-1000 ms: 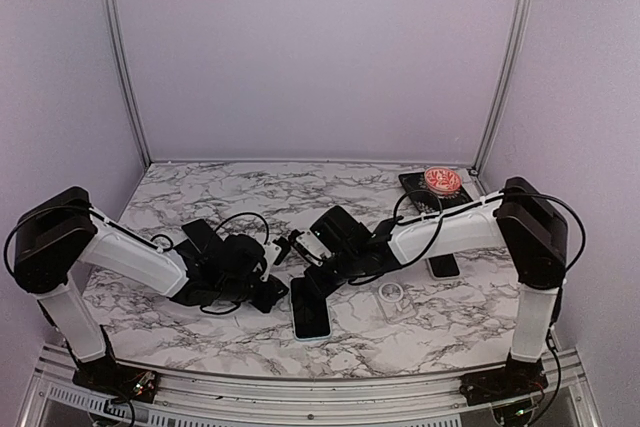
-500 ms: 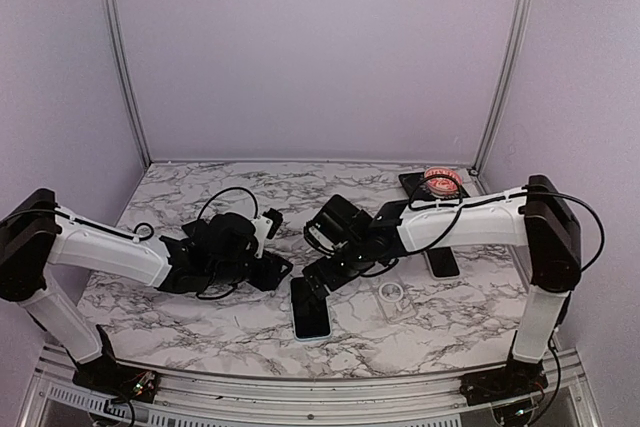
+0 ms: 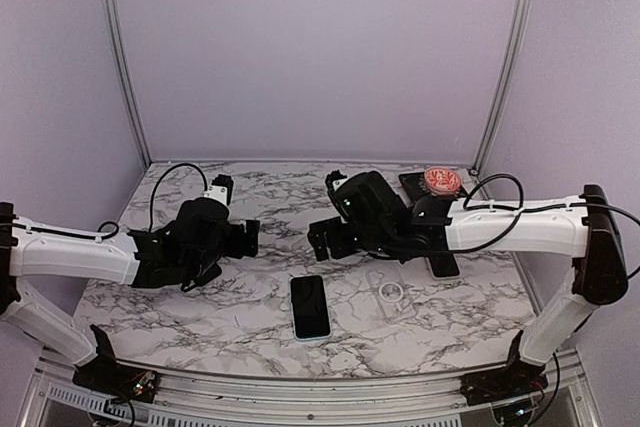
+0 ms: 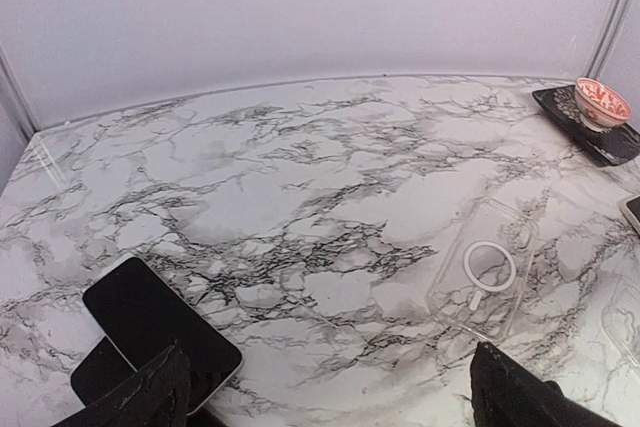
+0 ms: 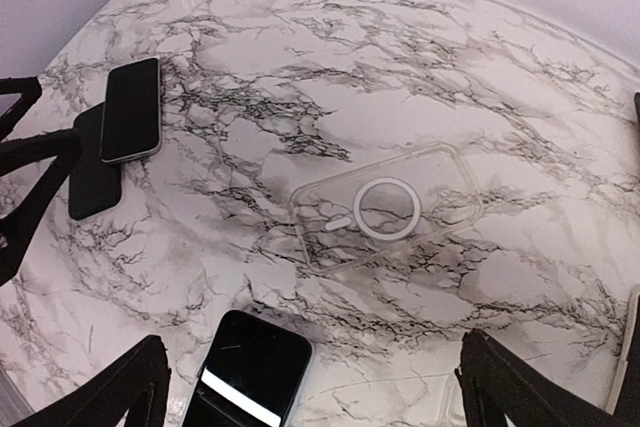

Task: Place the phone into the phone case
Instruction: Press at the corner of the phone case at the center of the board, then pick up the phone with the phone case at the center of the board.

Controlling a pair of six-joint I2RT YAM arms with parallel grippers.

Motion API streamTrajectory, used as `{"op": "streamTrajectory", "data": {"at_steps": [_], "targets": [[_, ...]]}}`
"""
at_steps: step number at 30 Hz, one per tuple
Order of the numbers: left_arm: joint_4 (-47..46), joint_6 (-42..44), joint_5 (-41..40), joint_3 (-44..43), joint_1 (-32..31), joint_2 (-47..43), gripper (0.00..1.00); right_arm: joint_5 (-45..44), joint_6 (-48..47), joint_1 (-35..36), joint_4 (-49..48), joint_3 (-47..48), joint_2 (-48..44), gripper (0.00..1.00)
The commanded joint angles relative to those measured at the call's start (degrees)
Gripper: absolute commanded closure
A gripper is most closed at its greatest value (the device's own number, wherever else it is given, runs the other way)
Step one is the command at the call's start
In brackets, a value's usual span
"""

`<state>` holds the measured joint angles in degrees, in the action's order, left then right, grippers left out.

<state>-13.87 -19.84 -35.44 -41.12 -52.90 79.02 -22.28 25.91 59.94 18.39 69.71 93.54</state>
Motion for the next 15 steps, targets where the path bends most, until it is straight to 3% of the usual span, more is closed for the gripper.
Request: {"op": "streamTrajectory", "data": {"at_steps": [1, 5, 9, 11, 15], "targets": [[0.16, -1.46, -7.28, 1.87, 0.26, -0.61, 0.01, 6.75, 2.31, -0.17, -7.71, -2.55, -3.17, 0.01], [1.7, -2.19, -6.3, 2.36, 0.26, -0.89, 0.01, -0.3, 13.54, 5.09, 18.61, 9.84, 7.95, 0.01], [1.9, -0.79, -3.59, 2.37, 0.26, -0.29, 0.01, 0.66, 21.57, 9.46, 40.68, 24.54, 19.98, 0.01], [1.87, -1.11, -2.08, 2.21, 0.26, 0.35, 0.01, 2.18, 22.89, 10.74, 45.68, 28.78, 23.72, 0.01], [1.98, -1.03, 0.5, 1.83, 0.26, 1.52, 0.01, 10.62, 21.29, 11.17, 41.43, 27.81, 25.56, 0.01]]}}
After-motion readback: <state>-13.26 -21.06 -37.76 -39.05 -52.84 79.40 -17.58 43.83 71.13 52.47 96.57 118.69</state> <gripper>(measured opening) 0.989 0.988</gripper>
